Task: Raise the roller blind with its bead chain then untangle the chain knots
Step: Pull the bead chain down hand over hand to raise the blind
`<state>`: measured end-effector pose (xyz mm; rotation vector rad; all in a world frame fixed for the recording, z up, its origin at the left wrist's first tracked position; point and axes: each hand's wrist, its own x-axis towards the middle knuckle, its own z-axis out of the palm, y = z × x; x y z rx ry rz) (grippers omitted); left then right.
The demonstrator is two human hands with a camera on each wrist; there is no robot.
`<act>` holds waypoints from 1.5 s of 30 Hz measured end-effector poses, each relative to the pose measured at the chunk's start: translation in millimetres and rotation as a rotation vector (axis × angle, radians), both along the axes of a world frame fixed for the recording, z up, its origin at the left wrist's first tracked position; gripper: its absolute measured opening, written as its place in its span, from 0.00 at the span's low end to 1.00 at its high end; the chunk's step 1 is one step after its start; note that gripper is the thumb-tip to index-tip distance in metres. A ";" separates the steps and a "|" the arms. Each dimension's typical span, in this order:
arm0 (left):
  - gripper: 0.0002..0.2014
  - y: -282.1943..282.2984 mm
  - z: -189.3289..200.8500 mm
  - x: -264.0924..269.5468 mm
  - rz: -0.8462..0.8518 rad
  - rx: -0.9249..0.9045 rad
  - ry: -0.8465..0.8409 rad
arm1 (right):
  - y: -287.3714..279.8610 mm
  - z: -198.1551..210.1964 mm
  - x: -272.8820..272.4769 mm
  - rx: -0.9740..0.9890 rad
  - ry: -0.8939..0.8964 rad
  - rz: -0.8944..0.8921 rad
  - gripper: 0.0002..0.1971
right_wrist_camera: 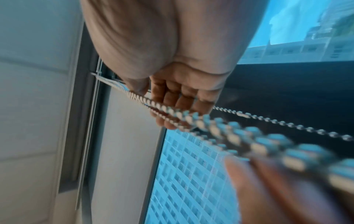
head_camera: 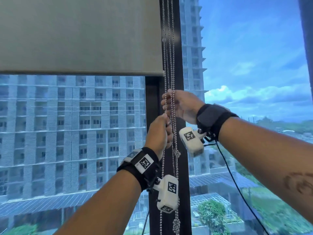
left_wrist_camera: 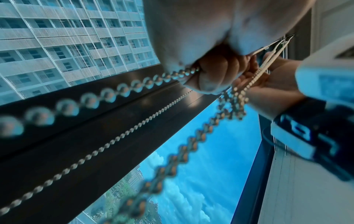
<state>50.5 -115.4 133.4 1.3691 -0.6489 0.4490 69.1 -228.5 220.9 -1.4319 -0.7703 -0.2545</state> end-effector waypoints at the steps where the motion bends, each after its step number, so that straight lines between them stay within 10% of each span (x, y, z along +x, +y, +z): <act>1: 0.14 -0.2 -3.2 0.7 -0.001 0.002 0.003 | 2.5 11.1 -3.6 0.034 0.004 0.007 0.15; 14: 0.12 11.6 -11.8 8.9 0.160 0.262 -0.104 | 39.2 -3.2 -21.2 0.270 0.083 -0.021 0.25; 33: 0.13 17.7 127.5 -19.7 0.041 0.079 -0.069 | 32.4 -42.5 -22.9 0.274 0.137 0.070 0.28; 45: 0.20 -4.1 110.9 -11.9 -0.078 -0.105 0.001 | 21.8 -79.1 -0.2 0.052 0.134 -0.025 0.22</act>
